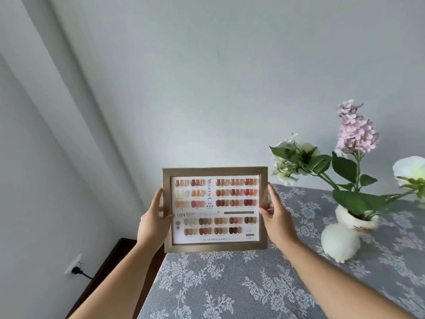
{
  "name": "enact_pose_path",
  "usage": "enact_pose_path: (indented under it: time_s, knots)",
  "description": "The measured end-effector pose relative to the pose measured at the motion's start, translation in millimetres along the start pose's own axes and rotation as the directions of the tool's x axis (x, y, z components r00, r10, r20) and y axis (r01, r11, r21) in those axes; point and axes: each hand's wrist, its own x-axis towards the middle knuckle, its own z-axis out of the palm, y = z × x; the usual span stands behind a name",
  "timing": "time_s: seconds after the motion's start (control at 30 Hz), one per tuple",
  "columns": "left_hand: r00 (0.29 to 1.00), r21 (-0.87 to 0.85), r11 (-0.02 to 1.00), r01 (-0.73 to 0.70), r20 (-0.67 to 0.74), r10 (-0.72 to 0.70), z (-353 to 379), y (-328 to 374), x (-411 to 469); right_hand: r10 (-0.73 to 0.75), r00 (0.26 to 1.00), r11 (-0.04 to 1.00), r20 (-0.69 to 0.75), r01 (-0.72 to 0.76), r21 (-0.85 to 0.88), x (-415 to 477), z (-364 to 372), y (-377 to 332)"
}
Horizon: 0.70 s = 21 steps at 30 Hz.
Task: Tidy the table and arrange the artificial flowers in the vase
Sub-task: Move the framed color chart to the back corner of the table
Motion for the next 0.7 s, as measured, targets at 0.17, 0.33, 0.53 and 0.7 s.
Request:
enact_pose_path:
  time_s: [0.17, 0.33, 0.53, 0.7]
  knots:
    - [0.999, 0.021, 1.000, 0.008, 0.037, -0.009, 24, -10, 35, 0.067, 0.998, 0.996, 0.010, -0.066, -0.066, 29, 17, 16]
    - [0.995, 0.045, 0.999, -0.009, 0.101, 0.005, 44, -13, 91, 0.096, 0.995, 0.990, -0.029, -0.098, -0.105, 64, 38, 25]
    - [0.987, 0.022, 0.996, -0.082, 0.142, 0.078, 79, 5, 170, 0.130, 0.970, 0.987, -0.203, -0.146, -0.063, 126, 61, 36]
    - [0.979, -0.038, 0.986, -0.165, 0.114, 0.169, 111, 23, 215, 0.088, 0.913, 0.991, -0.397, -0.122, -0.061, 166, 72, 45]
